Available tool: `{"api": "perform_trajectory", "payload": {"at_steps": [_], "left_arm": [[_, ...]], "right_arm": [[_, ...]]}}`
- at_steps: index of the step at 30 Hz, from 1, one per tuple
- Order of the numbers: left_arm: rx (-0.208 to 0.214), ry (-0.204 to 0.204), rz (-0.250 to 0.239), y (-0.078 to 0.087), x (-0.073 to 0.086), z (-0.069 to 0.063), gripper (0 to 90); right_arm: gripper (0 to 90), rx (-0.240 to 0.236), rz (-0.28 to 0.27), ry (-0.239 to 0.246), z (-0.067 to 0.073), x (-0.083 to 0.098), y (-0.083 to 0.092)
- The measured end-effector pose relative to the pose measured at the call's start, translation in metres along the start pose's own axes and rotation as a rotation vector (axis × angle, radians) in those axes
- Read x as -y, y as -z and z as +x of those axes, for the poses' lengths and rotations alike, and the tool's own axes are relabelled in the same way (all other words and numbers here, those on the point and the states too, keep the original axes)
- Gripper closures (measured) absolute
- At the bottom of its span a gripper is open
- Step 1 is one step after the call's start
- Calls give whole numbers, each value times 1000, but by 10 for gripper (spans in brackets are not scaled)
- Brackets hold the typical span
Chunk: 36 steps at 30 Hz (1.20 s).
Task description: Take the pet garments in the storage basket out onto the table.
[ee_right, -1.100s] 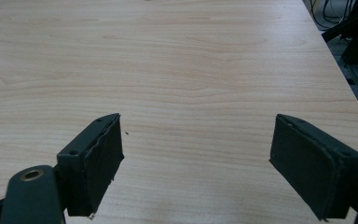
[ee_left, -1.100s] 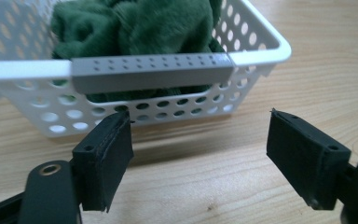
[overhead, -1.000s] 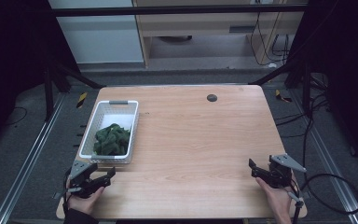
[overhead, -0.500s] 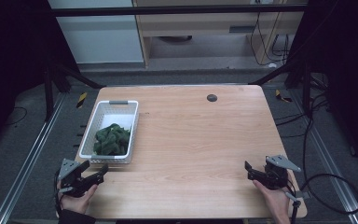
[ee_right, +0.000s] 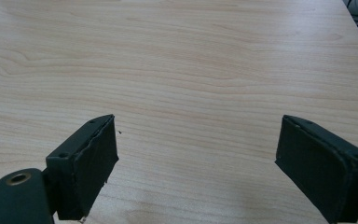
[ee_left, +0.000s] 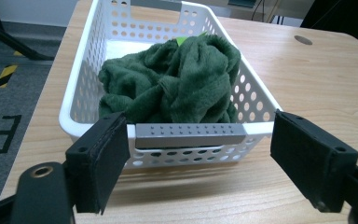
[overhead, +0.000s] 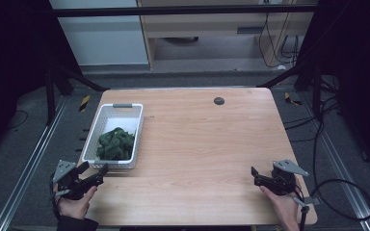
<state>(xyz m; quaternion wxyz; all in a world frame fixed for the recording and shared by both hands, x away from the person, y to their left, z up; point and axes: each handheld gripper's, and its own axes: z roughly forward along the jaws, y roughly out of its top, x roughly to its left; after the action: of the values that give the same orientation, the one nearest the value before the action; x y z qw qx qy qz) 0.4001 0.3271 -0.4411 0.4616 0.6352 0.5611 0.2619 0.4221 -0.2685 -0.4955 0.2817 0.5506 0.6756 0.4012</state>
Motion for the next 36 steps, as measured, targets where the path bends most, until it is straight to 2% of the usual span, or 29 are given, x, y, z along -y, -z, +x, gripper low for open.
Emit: {"api": "perform_trajectory", "payload": {"at_steps": [10, 14, 26, 30, 36], "left_arm": [[12, -31, -7, 1, -14, -5, 176], [15, -32, -16, 4, -18, -5, 174], [18, -63, -34, 2, -43, -7, 169], [18, -68, -22, -2, -52, -7, 169], [17, -92, 27, -12, -60, -7, 168]], "right_arm": [[119, -2, 4, 12, 2, 0, -1], [118, -12, 4, 6, 1, 0, -1], [115, -5, 10, 11, 1, 0, -1], [114, -6, 13, 6, 1, 0, -1], [113, -6, 18, 9, 1, 1, -2]]}}
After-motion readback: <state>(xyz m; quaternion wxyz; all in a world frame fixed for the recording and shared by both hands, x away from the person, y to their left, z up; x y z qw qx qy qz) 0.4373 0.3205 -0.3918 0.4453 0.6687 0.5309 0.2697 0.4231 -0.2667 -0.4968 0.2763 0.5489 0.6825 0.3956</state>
